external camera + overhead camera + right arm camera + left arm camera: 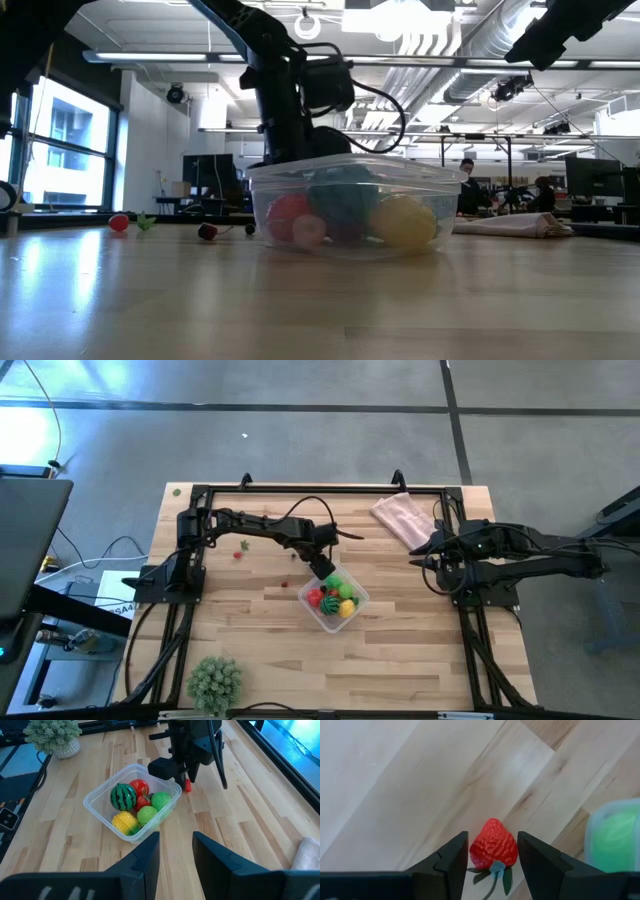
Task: Pick and placing Produce into tupperware
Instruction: Put the red strawberry into the transparent container
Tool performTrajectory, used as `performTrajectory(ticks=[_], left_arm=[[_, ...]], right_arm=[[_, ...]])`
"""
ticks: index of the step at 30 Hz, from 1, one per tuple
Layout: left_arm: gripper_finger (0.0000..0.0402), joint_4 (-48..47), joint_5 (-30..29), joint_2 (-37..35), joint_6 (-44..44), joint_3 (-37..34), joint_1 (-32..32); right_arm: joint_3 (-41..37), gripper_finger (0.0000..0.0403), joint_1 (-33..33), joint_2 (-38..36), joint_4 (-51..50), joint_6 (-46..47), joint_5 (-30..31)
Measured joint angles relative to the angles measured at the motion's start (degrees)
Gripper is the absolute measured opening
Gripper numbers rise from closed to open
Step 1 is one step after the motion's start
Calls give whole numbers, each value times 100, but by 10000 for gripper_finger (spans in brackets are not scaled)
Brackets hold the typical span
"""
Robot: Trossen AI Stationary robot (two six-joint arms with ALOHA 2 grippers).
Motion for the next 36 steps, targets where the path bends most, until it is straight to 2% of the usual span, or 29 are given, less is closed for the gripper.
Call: performTrajectory(ticks=[3, 9, 13, 36], left_arm=[[172, -48, -1, 0, 6, 0, 0], [223, -71, -69, 0, 179, 0, 0], [238, -107, -74, 0, 209, 0, 0], [207, -73, -52, 203, 177, 9, -4]], right_arm=[[0, 105, 0, 0, 0, 0, 0], [-2, 105, 1, 0, 0, -2, 0], [-2, 105, 0, 0, 0, -2, 0], [-1, 105, -1, 0, 0, -1, 1]])
